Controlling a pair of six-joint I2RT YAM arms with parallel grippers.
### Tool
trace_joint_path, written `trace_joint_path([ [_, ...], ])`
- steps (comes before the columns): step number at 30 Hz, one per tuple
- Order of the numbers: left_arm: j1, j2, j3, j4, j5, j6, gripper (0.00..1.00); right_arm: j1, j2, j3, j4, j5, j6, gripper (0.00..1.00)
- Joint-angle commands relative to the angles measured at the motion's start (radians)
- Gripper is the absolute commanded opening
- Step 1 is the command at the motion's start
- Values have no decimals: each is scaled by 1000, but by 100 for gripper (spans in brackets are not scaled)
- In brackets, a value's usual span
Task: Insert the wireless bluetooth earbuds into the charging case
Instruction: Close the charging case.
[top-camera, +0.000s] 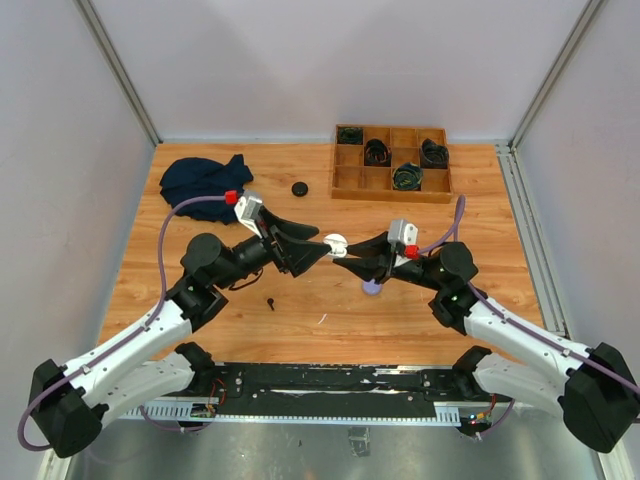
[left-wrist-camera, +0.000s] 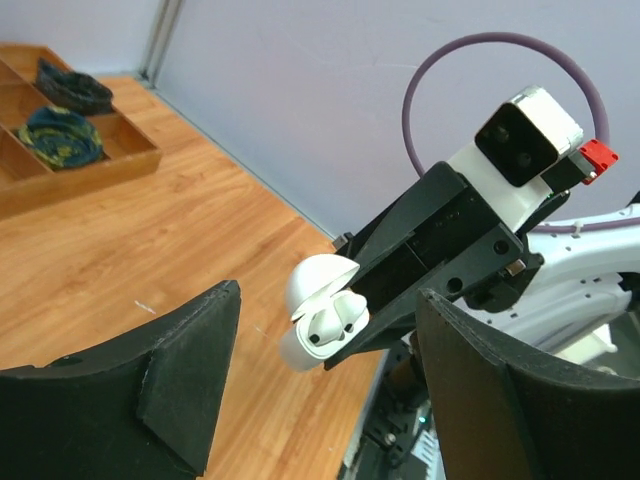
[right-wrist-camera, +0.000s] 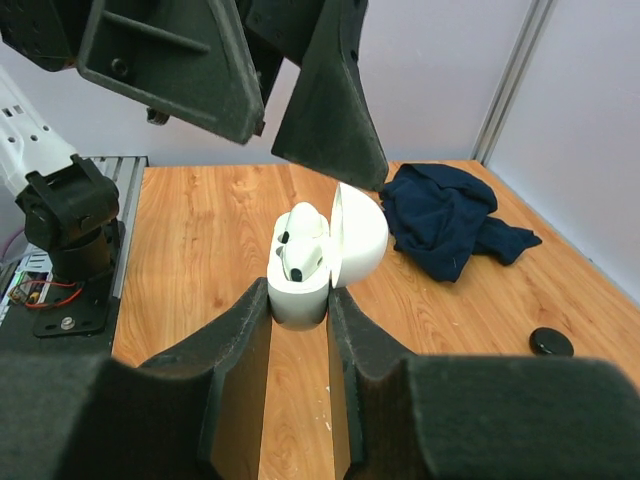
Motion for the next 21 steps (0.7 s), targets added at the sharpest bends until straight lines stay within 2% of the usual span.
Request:
trace_joint_path([
  [1, 43, 31, 40, -35, 152, -98, 76, 14, 11, 53, 12, -44, 12, 6],
  [10, 79, 125, 51, 28, 297, -170, 75, 13, 22, 61, -4, -73, 19, 6],
  [21, 108, 161, 33, 195, 411, -252, 66, 12, 41, 61, -47, -99, 11, 5],
])
